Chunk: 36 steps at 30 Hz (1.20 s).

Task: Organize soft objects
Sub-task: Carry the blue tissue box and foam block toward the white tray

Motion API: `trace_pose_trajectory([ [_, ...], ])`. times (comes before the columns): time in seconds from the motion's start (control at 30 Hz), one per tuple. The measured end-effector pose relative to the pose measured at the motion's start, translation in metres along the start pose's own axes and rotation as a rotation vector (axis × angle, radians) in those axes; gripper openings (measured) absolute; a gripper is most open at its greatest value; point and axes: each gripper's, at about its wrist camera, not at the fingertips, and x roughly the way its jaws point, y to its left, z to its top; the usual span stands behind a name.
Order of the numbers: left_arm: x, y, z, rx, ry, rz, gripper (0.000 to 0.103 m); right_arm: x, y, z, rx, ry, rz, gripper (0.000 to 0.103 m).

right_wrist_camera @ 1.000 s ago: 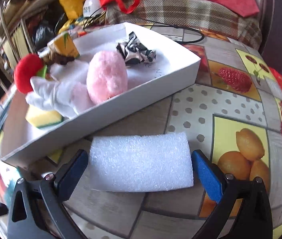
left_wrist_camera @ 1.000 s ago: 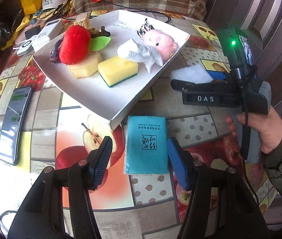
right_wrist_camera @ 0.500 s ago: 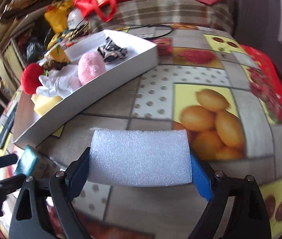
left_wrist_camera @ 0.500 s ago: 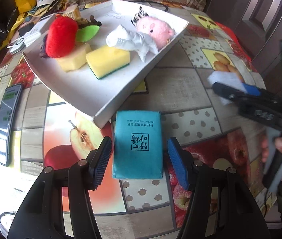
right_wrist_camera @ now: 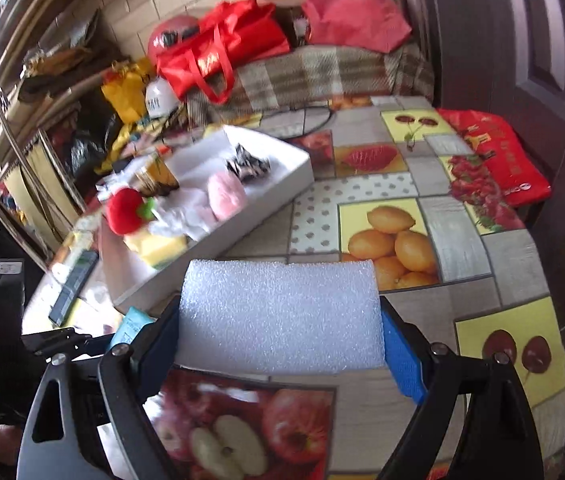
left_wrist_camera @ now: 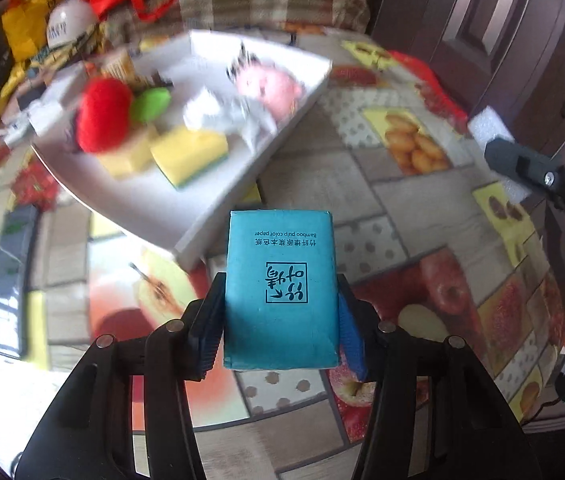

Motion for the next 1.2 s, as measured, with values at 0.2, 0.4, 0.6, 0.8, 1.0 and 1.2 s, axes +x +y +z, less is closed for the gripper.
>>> trace_pose_trajectory([
  [0.2, -0.072, 0.03, 0.025, -0.023, -0.173, 0.038, 0.05, -0.038, 0.012, 0.011, 0.112, -0.114, 0.006, 0.09],
  [0.4, -0.092, 0.06, 0.025, -0.06, -0.208, 0.004, 0.051, -0.064, 0.04, 0.016, 0.144, -0.201, -0.013, 0.09],
  [0.6, -0.101, 0.074, 0.018, -0.043, -0.222, -0.038, 0.051, -0.072, 0.065, 0.012, 0.126, -0.209, -0.048, 0.09],
  [0.8, -0.112, 0.084, 0.021, -0.022, -0.252, -0.061, 0.051, -0.076, 0.085, 0.01, 0.123, -0.228, -0.068, 0.09],
  [1.0, -0.119, 0.091, 0.025, -0.008, -0.275, -0.08, 0.051, -0.081, 0.098, 0.011, 0.114, -0.239, -0.085, 0.09],
  [1.2, -0.122, 0.095, 0.03, -0.016, -0.291, -0.083, 0.051, -0.083, 0.106, 0.016, 0.089, -0.248, -0.094, 0.09],
])
